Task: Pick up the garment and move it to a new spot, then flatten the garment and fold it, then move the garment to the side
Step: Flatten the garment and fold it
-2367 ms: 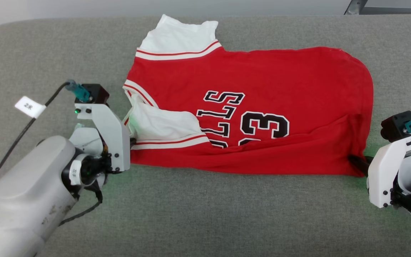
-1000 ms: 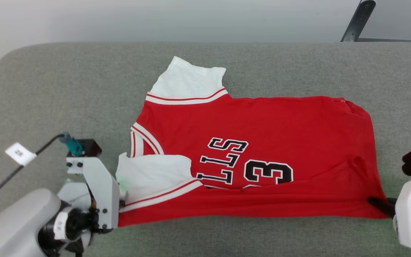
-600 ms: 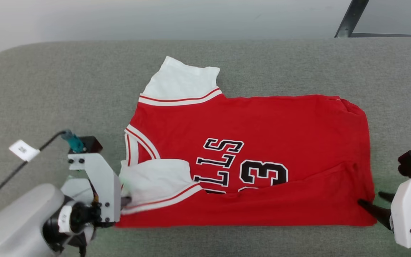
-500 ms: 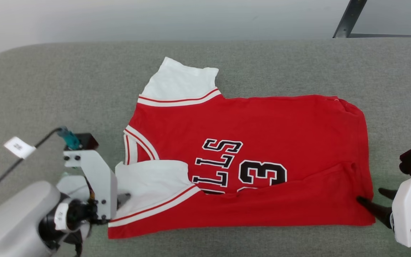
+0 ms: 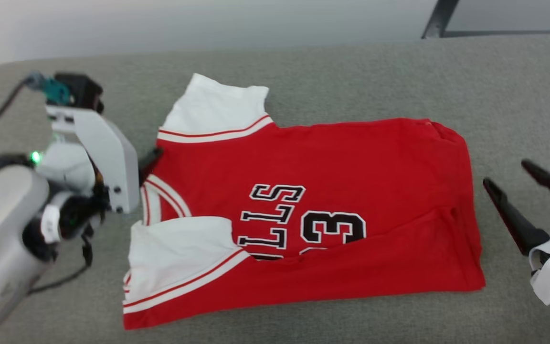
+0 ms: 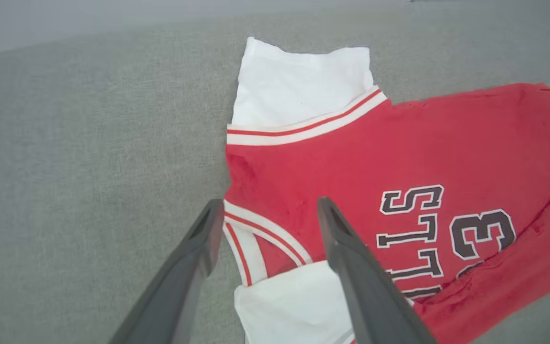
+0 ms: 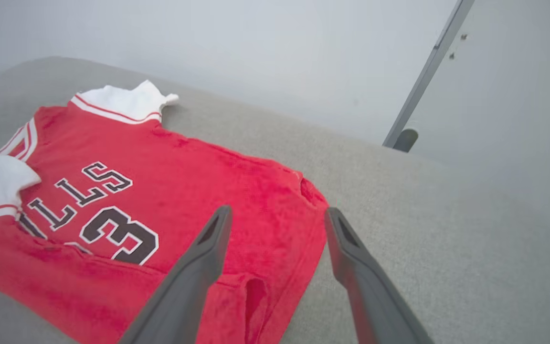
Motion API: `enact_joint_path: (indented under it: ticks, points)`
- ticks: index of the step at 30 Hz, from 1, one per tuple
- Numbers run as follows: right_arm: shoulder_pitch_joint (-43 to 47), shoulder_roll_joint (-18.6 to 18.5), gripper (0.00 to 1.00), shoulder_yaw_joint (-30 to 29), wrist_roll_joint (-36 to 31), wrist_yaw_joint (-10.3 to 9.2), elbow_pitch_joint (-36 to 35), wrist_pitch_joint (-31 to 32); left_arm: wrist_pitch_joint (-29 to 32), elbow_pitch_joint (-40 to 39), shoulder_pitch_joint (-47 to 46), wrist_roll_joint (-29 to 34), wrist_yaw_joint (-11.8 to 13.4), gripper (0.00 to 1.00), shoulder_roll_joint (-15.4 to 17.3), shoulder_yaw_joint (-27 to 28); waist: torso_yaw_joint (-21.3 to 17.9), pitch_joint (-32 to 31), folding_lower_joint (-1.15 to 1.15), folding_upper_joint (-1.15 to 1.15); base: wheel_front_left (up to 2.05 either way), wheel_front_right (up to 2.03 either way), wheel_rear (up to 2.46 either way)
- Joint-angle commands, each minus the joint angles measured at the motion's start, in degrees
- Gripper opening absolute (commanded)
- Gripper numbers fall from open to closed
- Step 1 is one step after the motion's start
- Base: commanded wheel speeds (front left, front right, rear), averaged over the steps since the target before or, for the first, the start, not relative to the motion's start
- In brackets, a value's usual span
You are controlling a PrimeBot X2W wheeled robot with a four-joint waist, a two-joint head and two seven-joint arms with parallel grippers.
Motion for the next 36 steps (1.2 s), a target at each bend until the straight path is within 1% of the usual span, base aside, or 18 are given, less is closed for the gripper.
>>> enact_joint_path:
  ticks: [1, 3, 7, 9, 11, 15, 18, 19, 21, 22, 28, 30, 32, 36]
  points:
    - [-0.5, 1.2, 1.0, 0.1, -3.3, -0.06, -0.2, -6.1, -1.5, 1.8, -2.2, 1.3, -2.0, 1.0, -0.5, 0.4, -2.4, 2.1, 0.0, 0.0, 0.0, 0.0, 0.0]
    - [-0.6, 2.4, 1.0, 0.1, -6.8, -0.06, 0.4, -12.5, -3.0, 3.6, -4.2, 2.5, -4.2, 1.0, -1.2, 0.5, -3.6, 3.1, 0.0, 0.0, 0.0, 0.0, 0.0]
    - [-0.7, 6.3, 1.0, -1.5, -13.4, -0.06, 2.7, -23.9, -5.4, 7.8, -7.4, 3.6, -7.4, 1.0, -2.5, 1.1, -6.0, 5.3, 0.0, 0.0, 0.0, 0.0, 0.0]
    - [-0.4, 8.6, 1.0, -2.3, -15.6, -0.06, 4.1, -28.2, -6.1, 9.9, -9.0, 4.3, -8.8, 1.0, -3.0, 1.1, -7.1, 6.4, 0.0, 0.0, 0.0, 0.0, 0.0]
    - [-0.5, 10.6, 1.0, -3.0, -17.1, -0.06, 5.3, -30.8, -6.1, 12.0, -10.5, 5.0, -10.3, 1.0, -3.3, 0.7, -8.2, 7.5, 0.0, 0.0, 0.0, 0.0, 0.0]
    - [-1.4, 13.5, 1.0, -3.8, -18.2, -0.06, 6.4, -32.9, -4.9, 16.8, -14.2, 6.1, -12.6, 1.0, -3.8, 0.2, -10.1, 9.9, 0.0, 0.0, 0.0, 0.0, 0.0]
    - [-1.7, 14.2, 1.0, -3.5, -18.3, -0.06, 6.4, -33.5, -2.5, 20.7, -17.4, 6.7, -14.1, 1.0, -4.3, -0.5, -11.4, 11.7, 0.0, 0.0, 0.0, 0.0, 0.0]
    - [-2.1, 14.3, 1.0, -3.2, -18.2, -0.06, 6.2, -33.6, -1.5, 21.9, -18.6, 6.6, -14.9, 1.0, -4.4, -0.6, -11.9, 12.4, 0.0, 0.0, 0.0, 0.0, 0.0]
    - [-2.3, 14.4, 1.0, -3.3, -18.1, -0.06, 6.0, -33.8, -0.6, 23.3, -19.6, 6.4, -15.3, 1.0, -4.7, -0.6, -12.2, 12.9, 0.0, 0.0, 0.0, 0.0, 0.0]
    - [-2.4, 14.7, 1.0, -3.5, -17.8, -0.06, 5.9, -33.9, 0.1, 24.6, -20.9, 7.1, -16.1, 1.0, -4.7, -1.1, -12.6, 13.5, 0.0, 0.0, 0.0, 0.0, 0.0]
    - [-2.7, 14.9, 1.0, -3.5, -17.3, -0.06, 5.0, -34.0, 7.0, 32.5, -27.5, 9.3, -20.0, 1.0, -5.0, -4.0, -14.5, 16.3, 0.0, 0.0, 0.0, 0.0, 0.0]
    - [-2.8, 14.9, 1.0, -3.4, -17.1, -0.06, 4.8, -34.0, 9.5, 35.1, -29.4, 9.3, -20.9, 1.0, -5.3, -4.5, -15.0, 17.1, 0.0, 0.0, 0.0, 0.0, 0.0]
    - [-2.9, 15.0, 1.0, -3.4, -16.7, -0.06, 4.7, -34.0, 11.6, 37.1, -31.7, 10.6, -22.0, 1.0, -5.2, -5.7, -15.4, 17.9, 0.0, 0.0, 0.0, 0.0, 0.0]
    - [-3.2, 15.1, 1.0, -3.0, -16.0, -0.06, 4.1, -34.0, 16.1, 41.3, -35.1, 11.2, -22.7, 1.0, -5.9, -6.6, -16.3, 19.1, 0.0, 0.0, 0.0, 0.0, 0.0]
